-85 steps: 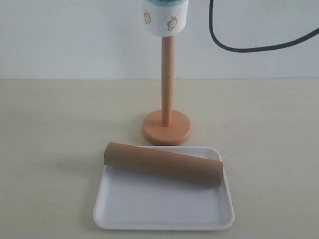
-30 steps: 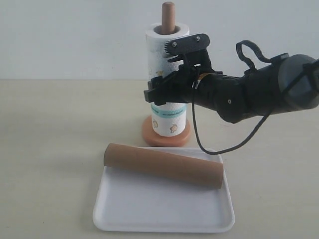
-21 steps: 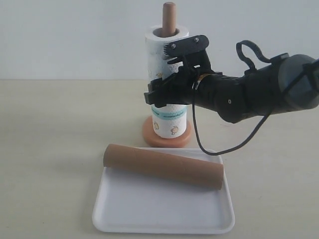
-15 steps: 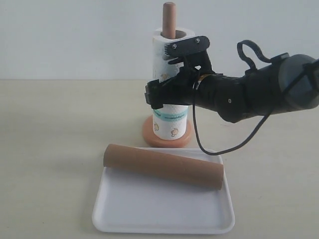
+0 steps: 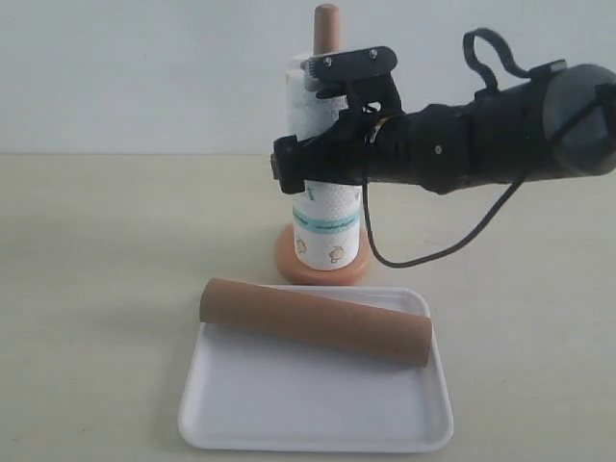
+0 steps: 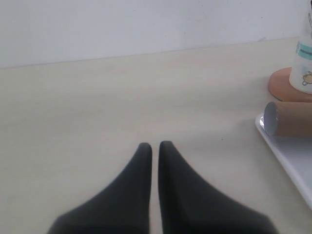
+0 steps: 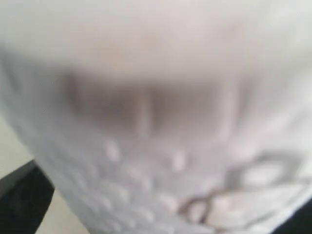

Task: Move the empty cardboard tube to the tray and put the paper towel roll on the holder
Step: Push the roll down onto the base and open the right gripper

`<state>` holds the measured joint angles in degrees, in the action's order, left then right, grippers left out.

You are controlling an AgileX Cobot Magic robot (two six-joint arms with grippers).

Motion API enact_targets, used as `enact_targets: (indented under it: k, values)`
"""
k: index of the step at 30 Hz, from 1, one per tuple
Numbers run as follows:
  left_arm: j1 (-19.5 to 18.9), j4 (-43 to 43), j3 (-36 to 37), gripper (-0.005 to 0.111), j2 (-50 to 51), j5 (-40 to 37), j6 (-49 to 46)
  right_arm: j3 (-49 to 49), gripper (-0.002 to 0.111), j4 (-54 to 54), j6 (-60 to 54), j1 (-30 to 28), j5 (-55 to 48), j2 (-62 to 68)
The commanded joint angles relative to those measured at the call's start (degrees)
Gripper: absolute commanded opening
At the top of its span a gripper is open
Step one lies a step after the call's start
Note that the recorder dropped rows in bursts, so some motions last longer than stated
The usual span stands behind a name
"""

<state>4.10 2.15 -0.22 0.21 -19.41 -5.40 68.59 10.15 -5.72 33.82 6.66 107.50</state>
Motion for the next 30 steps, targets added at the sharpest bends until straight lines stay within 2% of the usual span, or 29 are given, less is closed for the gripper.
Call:
enact_targets:
  k: [1,15,30]
  values:
    - [-0.1,0.4,0.2,0.004,-0.2,0.1,0.3,0.9,0.101,0.2,-0.4,-0.2,-0.8,-4.2]
    - [-0.1,0.4,0.2,0.004,-0.2,0.1,0.3,0.9,0.101,-0.8,-2.8,-0.2,-10.5,-17.0]
    - [-0.1,0.4,0.2,0.004,-0.2,0.1,0.3,0.9,0.101,-8.2,-1.6,-0.2,-30.6,-32.6]
